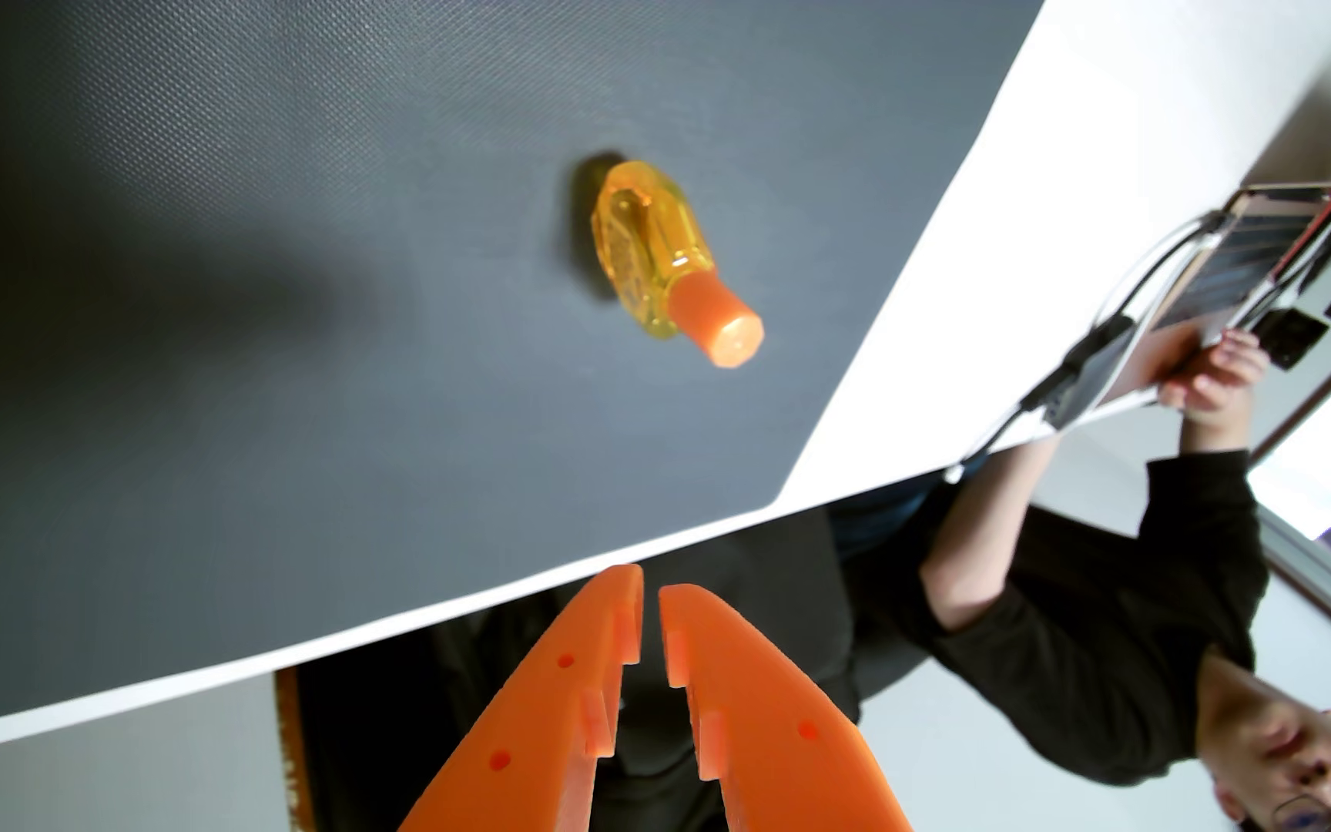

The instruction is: Grab the eyedrops

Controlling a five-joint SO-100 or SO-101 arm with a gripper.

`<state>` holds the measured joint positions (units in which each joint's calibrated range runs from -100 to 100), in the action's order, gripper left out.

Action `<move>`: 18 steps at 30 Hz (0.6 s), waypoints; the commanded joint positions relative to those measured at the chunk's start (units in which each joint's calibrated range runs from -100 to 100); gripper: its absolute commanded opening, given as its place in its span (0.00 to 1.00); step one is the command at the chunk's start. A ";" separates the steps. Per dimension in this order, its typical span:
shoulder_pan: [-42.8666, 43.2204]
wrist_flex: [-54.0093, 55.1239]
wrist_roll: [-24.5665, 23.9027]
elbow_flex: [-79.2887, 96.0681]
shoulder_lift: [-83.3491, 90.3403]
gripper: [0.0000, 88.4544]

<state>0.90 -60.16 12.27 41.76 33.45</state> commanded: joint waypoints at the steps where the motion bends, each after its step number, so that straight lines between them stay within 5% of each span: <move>1: 0.10 0.40 1.58 -5.52 -2.24 0.02; 18: -0.32 -7.39 6.71 -25.06 -25.42 0.10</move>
<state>0.90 -64.08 18.65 23.79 9.88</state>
